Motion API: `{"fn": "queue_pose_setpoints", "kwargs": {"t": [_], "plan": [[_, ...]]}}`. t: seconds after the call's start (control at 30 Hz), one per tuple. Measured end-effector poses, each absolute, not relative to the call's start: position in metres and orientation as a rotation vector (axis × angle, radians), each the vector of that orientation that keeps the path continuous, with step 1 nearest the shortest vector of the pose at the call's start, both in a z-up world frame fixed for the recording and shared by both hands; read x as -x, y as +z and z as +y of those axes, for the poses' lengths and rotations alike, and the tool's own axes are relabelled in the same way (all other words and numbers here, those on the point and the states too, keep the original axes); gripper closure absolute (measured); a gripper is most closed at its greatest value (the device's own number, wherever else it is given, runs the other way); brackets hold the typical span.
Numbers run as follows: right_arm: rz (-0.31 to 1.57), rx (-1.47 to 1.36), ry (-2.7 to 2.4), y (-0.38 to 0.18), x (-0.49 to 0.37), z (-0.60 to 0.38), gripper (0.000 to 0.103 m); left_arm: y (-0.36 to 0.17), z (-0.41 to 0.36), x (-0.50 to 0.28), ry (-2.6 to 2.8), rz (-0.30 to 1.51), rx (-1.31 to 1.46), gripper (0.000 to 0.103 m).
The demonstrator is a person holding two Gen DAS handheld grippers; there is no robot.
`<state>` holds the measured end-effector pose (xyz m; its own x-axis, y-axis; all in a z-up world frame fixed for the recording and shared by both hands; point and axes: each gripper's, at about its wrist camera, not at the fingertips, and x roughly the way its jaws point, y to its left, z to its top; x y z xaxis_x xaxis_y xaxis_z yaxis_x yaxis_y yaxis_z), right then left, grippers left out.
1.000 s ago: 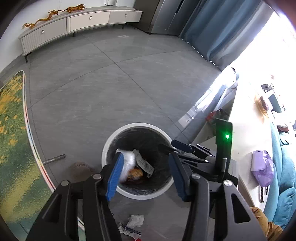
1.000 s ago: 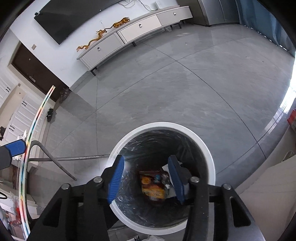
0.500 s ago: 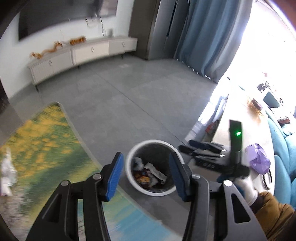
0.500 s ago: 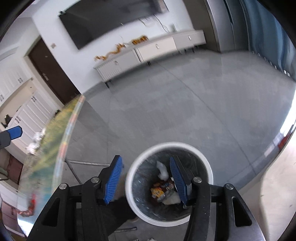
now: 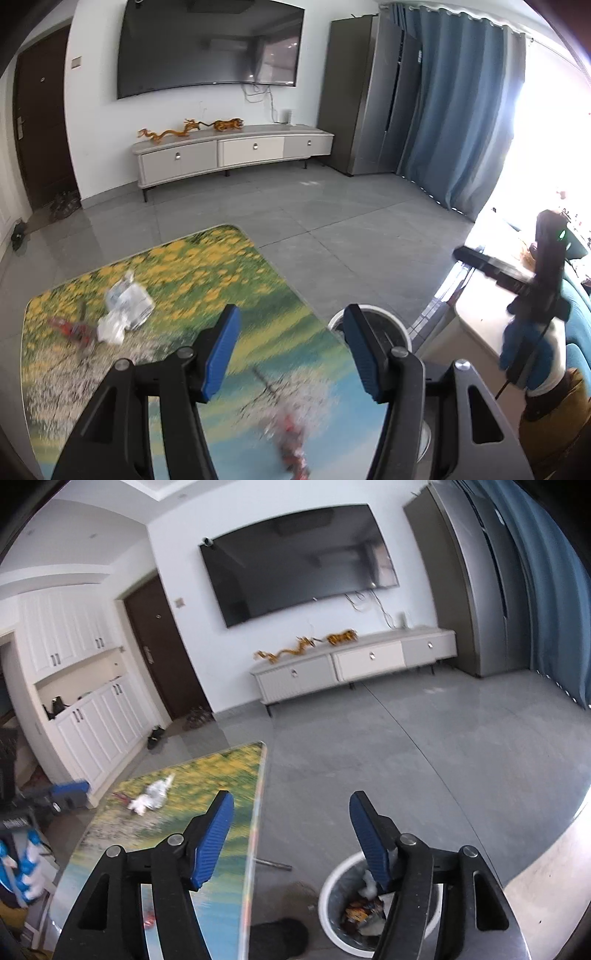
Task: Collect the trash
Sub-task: 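Move both open tools back over the table, then grasp the red-wrapped clear plastic with the left tool while the right tool grasps the white tissue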
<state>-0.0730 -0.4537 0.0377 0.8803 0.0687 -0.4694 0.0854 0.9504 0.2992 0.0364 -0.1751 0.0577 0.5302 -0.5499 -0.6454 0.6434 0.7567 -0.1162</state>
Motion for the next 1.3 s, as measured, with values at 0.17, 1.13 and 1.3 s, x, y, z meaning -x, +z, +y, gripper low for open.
{"fn": "queue_pose_setpoints", "kwargs": {"t": [0.17, 1.13, 1.3], "plan": [[0.463, -0.287, 0.018, 0.059, 0.076, -0.428, 0.037, 0.032, -0.150, -0.018, -0.720, 0.749, -0.136, 0.047], [0.645, -0.281, 0.107, 0.002, 0.045, -0.360, 0.033, -0.110, -0.147, 0.005, -0.772, 1.035, -0.162, 0.083], [0.676, -0.263, 0.144, -0.001, 0.031, -0.345, 0.033, -0.108, -0.125, -0.003, -0.727, 1.012, -0.124, 0.084]]}}
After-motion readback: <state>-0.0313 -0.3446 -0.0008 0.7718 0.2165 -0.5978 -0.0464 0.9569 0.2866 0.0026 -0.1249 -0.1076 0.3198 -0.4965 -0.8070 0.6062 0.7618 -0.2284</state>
